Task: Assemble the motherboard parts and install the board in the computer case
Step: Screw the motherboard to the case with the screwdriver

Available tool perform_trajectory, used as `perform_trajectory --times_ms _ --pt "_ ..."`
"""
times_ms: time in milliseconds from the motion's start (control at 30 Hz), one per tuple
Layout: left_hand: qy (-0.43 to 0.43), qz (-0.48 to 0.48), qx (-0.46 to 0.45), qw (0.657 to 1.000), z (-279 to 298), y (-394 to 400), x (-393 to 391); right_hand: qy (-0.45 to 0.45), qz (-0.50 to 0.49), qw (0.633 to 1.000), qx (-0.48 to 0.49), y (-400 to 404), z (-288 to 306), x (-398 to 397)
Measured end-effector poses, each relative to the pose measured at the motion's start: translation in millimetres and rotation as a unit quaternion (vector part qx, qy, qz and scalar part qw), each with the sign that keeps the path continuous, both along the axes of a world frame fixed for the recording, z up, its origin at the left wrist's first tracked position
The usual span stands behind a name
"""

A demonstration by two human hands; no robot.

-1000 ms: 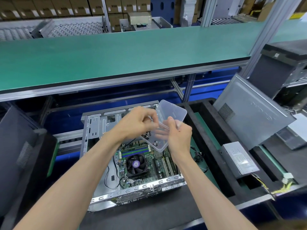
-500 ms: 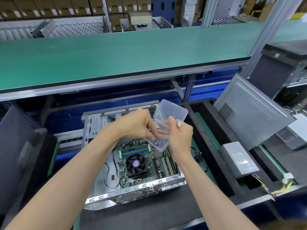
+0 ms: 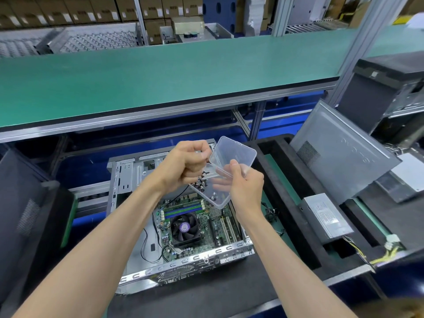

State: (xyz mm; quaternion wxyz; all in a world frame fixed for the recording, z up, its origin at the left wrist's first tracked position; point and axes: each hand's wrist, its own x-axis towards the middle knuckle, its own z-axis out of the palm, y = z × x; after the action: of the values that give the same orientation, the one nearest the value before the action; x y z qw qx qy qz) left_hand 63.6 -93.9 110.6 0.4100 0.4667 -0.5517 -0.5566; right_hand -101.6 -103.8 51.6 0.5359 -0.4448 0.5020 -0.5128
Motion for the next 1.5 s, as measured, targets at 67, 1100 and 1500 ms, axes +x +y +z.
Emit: perform_trajectory --times_ms 67,1100,1500 --pt "0.077 0.009 0.035 0.996 0.5 1.0 -1.1 0.004 0.003 1.000 0.001 -0.2 -1.0 0.5" --pt "0.230 0.030 0.072 0.970 -7.1 -12.0 16.4 0.024 0.007 1.000 -0.011 -2.5 -2.2 2.0" --pt "-0.417 0.045 -0.133 0.898 -5.5 -9.1 11.0 0.014 0.002 1.000 -0.027 -1.2 -4.0 4.3"
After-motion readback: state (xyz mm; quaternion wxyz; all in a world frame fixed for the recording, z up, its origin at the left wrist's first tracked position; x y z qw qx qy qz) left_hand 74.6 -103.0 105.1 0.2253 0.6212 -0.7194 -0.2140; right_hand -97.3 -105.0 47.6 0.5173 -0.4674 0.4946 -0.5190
